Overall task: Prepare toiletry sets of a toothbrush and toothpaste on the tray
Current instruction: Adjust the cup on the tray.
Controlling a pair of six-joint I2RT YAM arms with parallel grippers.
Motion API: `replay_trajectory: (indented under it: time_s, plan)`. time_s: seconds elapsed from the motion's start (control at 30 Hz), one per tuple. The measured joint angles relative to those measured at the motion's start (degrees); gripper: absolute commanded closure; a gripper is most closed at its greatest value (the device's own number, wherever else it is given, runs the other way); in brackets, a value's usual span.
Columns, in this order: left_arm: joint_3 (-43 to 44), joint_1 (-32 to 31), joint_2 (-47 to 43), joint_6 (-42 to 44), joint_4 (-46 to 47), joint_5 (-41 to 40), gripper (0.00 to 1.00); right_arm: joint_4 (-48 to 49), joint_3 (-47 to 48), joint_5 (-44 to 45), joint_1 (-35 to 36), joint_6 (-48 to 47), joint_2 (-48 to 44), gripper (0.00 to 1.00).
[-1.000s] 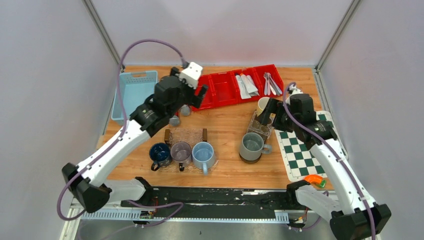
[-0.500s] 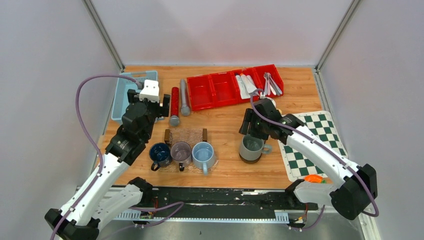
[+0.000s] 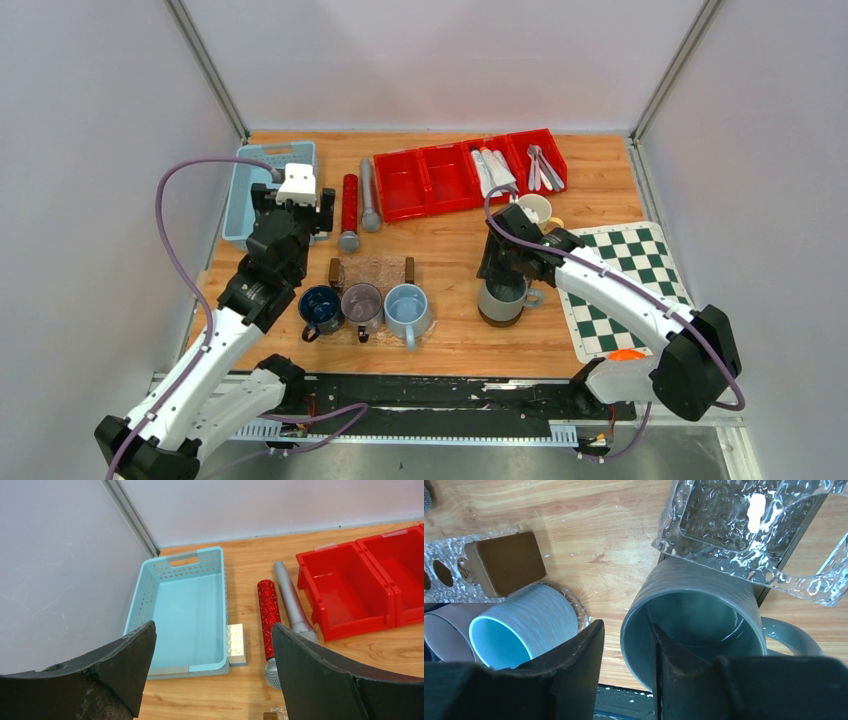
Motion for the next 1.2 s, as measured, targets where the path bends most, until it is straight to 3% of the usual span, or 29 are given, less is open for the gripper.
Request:
replay_trajectory:
  time_s: [0.2, 0.97, 1.07, 1.2]
  plan:
    - [-0.31, 0.07, -0.48, 0.66, 1.11, -0.79, 0.09, -0.35, -0.57, 0.68, 0.02, 0.5, 0.28, 0.7]
    - [-0.74, 0.7, -0.15, 1.05, 1.36, -0.94, 0.09, -0.92, -0.76, 3.34, 0.37, 0.94, 0.26, 0.78]
    - [-0.74, 0.7, -0.02, 1.05, 1.42, -0.94, 0.09, -0.9, -0.76, 3.48, 0.37, 0.94, 0.26, 0.73]
    - [-0.74, 0.74, 0.09, 1.05, 1.49, -0.9, 0.09, -1.73, -0.74, 3.91, 0.37, 0.46, 0.26, 0.55]
